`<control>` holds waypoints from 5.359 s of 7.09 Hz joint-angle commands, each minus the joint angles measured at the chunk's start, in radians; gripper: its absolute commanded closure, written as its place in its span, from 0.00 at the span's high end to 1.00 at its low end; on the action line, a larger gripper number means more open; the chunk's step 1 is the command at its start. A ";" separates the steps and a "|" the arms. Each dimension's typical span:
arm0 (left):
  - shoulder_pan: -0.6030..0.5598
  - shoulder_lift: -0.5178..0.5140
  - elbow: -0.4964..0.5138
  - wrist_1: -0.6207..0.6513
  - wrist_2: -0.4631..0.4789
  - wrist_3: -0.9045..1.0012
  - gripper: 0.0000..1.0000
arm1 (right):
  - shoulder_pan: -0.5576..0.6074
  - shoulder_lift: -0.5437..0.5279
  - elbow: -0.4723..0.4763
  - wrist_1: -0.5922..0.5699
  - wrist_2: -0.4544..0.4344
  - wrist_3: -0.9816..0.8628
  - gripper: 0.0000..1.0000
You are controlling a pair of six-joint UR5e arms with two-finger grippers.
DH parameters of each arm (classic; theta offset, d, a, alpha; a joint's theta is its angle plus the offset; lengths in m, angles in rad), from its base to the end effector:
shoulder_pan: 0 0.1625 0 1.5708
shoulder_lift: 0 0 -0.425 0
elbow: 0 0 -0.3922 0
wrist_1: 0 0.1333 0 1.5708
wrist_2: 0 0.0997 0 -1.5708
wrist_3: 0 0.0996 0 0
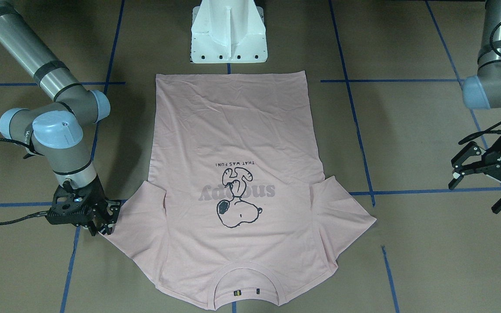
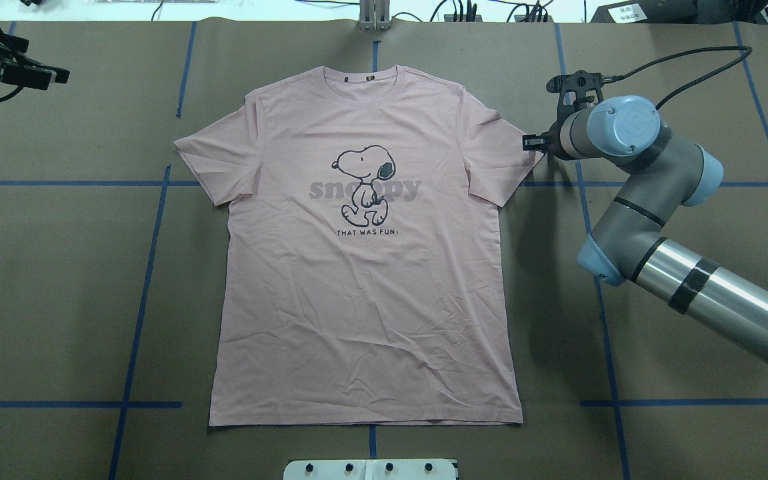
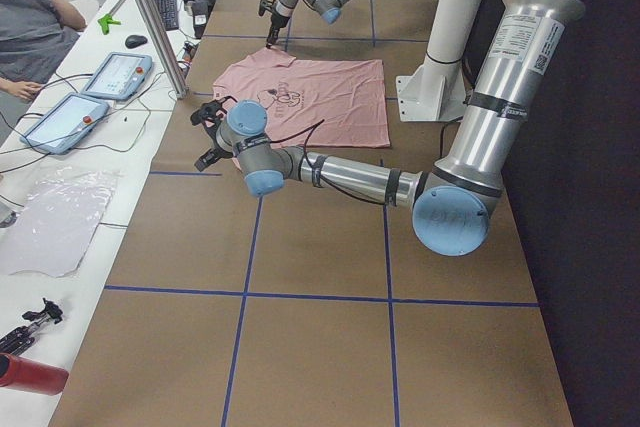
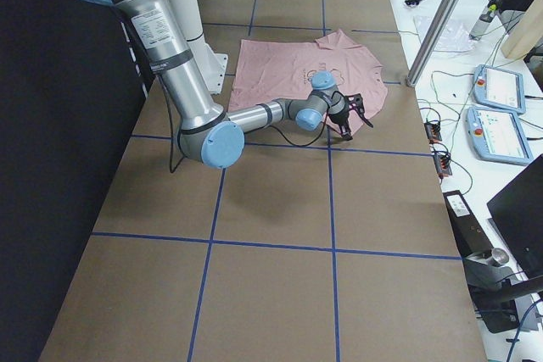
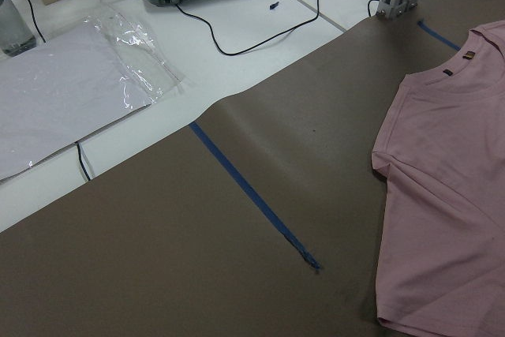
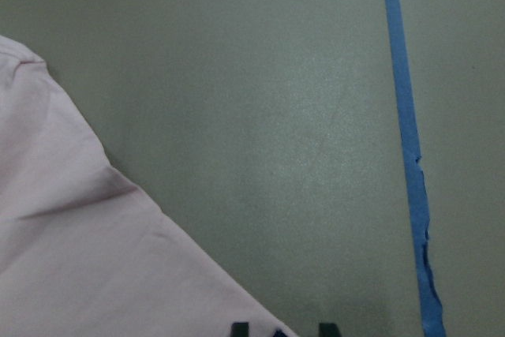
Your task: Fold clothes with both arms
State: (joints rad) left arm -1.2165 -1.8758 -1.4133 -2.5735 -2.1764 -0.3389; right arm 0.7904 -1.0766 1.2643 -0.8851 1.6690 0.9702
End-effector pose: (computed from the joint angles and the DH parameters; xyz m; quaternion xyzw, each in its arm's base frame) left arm 0.1471 -0.6184 0.4527 0.4033 0.4117 0.1684 0.7997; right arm -0.4236 -0.6035 0.4507 0.2365 -0.3528 0.0651 0.9030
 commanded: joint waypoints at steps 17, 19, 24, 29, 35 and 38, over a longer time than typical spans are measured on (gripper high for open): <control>0.079 -0.003 -0.002 0.010 0.056 -0.305 0.95 | 0.083 0.335 0.047 -0.462 0.179 -0.006 1.00; 0.184 -0.017 0.005 0.032 0.194 -0.461 0.87 | 0.211 0.119 0.250 -0.451 0.338 -0.198 1.00; 0.380 -0.112 0.137 0.121 0.478 -0.698 0.55 | 0.225 0.072 0.299 -0.449 0.339 -0.205 1.00; 0.400 -0.164 0.211 0.111 0.500 -0.680 0.52 | 0.227 0.070 0.297 -0.451 0.334 -0.205 1.00; 0.400 -0.154 0.189 0.116 0.498 -0.555 0.00 | 0.227 0.064 0.296 -0.451 0.327 -0.206 1.00; 0.402 -0.236 0.049 0.420 0.498 -0.540 0.00 | 0.227 0.064 0.297 -0.451 0.327 -0.205 1.00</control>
State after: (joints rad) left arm -0.8160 -2.0621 -1.3087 -2.3107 -1.6795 -0.8823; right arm 1.0170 -1.0123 1.5614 -1.3361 1.9957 0.7649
